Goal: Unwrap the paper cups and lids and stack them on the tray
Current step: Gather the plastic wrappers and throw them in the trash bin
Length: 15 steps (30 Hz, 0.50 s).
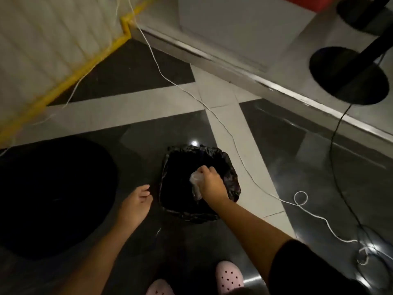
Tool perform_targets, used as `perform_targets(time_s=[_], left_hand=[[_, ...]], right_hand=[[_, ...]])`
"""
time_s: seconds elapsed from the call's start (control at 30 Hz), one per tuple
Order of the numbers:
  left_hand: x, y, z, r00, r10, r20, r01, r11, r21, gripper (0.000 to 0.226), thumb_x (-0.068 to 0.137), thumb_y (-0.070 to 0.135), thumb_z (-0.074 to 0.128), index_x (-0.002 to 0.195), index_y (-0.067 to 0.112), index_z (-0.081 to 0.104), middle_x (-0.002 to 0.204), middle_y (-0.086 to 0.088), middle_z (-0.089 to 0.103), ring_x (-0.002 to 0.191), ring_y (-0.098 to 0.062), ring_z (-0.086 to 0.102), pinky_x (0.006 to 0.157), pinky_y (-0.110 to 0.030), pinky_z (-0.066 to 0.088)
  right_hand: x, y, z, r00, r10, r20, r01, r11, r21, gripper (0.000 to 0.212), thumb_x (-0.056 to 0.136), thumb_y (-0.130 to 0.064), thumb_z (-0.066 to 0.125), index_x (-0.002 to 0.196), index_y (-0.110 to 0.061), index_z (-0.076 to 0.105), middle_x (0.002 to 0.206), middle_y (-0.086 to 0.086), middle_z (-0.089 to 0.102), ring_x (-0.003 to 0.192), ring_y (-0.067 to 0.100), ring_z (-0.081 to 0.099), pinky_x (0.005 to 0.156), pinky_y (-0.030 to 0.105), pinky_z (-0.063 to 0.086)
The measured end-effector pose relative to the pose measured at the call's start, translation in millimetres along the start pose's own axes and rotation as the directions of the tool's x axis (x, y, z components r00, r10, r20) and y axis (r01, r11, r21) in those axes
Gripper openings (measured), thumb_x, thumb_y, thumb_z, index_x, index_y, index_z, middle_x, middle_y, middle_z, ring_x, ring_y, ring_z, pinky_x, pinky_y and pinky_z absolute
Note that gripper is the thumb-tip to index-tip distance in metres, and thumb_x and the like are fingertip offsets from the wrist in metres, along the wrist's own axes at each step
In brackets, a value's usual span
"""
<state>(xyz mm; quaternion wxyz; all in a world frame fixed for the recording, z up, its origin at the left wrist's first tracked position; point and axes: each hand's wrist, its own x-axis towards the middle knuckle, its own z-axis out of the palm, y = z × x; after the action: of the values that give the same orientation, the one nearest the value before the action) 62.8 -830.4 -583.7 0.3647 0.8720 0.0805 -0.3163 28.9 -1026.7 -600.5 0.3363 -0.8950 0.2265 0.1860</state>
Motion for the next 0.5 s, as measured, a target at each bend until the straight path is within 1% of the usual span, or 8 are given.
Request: perform_targets(time_s=[0.07, 0.13, 0.17, 0.2, 0.27, 0.33, 0.4, 0.5], left_hand=[[21, -16, 10, 1.0, 0.011, 0.002, -0.011, 1.0, 0.019, 0.036, 0.094, 0.014, 0.047, 0.131, 0.012, 0.048, 0.126, -0.009, 0.056, 0.112, -0.019, 0.053, 0.09, -0.026, 0.037], [38, -26, 16, 1.0, 0.028, 0.005, -0.028, 0.999, 0.025, 0.035, 0.095, 0.014, 0.048, 0.13, 0.013, 0.049, 0.126, -0.008, 0.056, 0.111, -0.018, 0.052, 0.09, -0.027, 0.038], [46, -29, 19, 0.999, 0.04, 0.005, -0.04, 0.999, 0.03, 0.035, 0.095, 0.014, 0.047, 0.13, 0.014, 0.049, 0.126, -0.008, 0.055, 0.11, -0.017, 0.052, 0.09, -0.028, 0.038], [54, -31, 21, 0.998, 0.058, -0.001, -0.058, 0.998, 0.039, 0.035, 0.095, 0.013, 0.047, 0.13, 0.014, 0.049, 0.126, -0.007, 0.055, 0.108, -0.016, 0.052, 0.09, -0.028, 0.038], [67, -33, 23, 0.995, 0.092, -0.03, -0.091, 0.994, 0.054, 0.034, 0.095, 0.013, 0.046, 0.129, 0.014, 0.05, 0.126, -0.006, 0.055, 0.105, -0.013, 0.05, 0.088, -0.026, 0.038], [72, -32, 25, 0.99, 0.124, -0.074, -0.12, 0.991, 0.062, 0.034, 0.095, 0.012, 0.047, 0.128, 0.014, 0.051, 0.126, -0.006, 0.055, 0.103, -0.011, 0.049, 0.087, -0.025, 0.036], [69, -29, 24, 0.982, 0.157, -0.108, -0.148, 0.985, 0.085, 0.034, 0.094, 0.01, 0.047, 0.127, 0.012, 0.052, 0.125, -0.007, 0.054, 0.101, -0.011, 0.049, 0.087, -0.024, 0.035], [49, -20, 18, 0.972, 0.195, -0.13, -0.179, 0.976, 0.123, 0.033, 0.093, 0.006, 0.047, 0.125, 0.01, 0.054, 0.125, -0.01, 0.052, 0.106, -0.016, 0.051, 0.088, -0.024, 0.036]], right_hand=[[19, 13, 21, 0.999, -0.041, 0.032, 0.045, 0.986, -0.16, 0.05, 0.089, -0.001, 0.051, 0.135, -0.012, 0.036, 0.133, 0.014, 0.039, 0.122, 0.034, 0.04, 0.093, 0.04, 0.041], [36, 22, 40, 0.994, -0.089, 0.057, 0.103, 0.939, -0.329, 0.051, 0.09, -0.005, 0.052, 0.138, -0.011, 0.034, 0.134, 0.013, 0.041, 0.127, 0.034, 0.035, 0.102, 0.038, 0.034], [43, 26, 49, 0.992, -0.097, 0.077, 0.119, 0.922, -0.369, 0.049, 0.092, -0.006, 0.05, 0.138, -0.01, 0.035, 0.135, 0.014, 0.041, 0.129, 0.034, 0.032, 0.106, 0.037, 0.031], [51, 30, 58, 0.991, -0.088, 0.101, 0.12, 0.919, -0.376, 0.046, 0.093, -0.005, 0.047, 0.138, -0.01, 0.036, 0.138, 0.015, 0.038, 0.13, 0.034, 0.03, 0.106, 0.038, 0.03], [62, 37, 77, 0.983, -0.012, 0.181, 0.071, 0.945, -0.319, 0.044, 0.094, -0.001, 0.043, 0.138, -0.009, 0.038, 0.146, 0.016, 0.024, 0.134, 0.036, 0.025, 0.102, 0.039, 0.036], [70, 43, 90, 0.953, 0.066, 0.296, 0.007, 0.971, -0.239, 0.045, 0.096, -0.005, 0.041, 0.14, -0.008, 0.035, 0.151, 0.015, 0.016, 0.136, 0.036, 0.024, 0.103, 0.042, 0.036], [68, 44, 93, 0.925, 0.095, 0.367, -0.019, 0.978, -0.206, 0.046, 0.099, -0.017, 0.038, 0.144, -0.009, 0.028, 0.151, 0.014, 0.02, 0.134, 0.035, 0.029, 0.105, 0.043, 0.035], [53, 36, 72, 0.944, 0.12, 0.307, -0.069, 0.983, -0.172, 0.048, 0.1, -0.024, 0.038, 0.144, -0.009, 0.027, 0.147, 0.013, 0.025, 0.131, 0.034, 0.032, 0.102, 0.044, 0.037]])
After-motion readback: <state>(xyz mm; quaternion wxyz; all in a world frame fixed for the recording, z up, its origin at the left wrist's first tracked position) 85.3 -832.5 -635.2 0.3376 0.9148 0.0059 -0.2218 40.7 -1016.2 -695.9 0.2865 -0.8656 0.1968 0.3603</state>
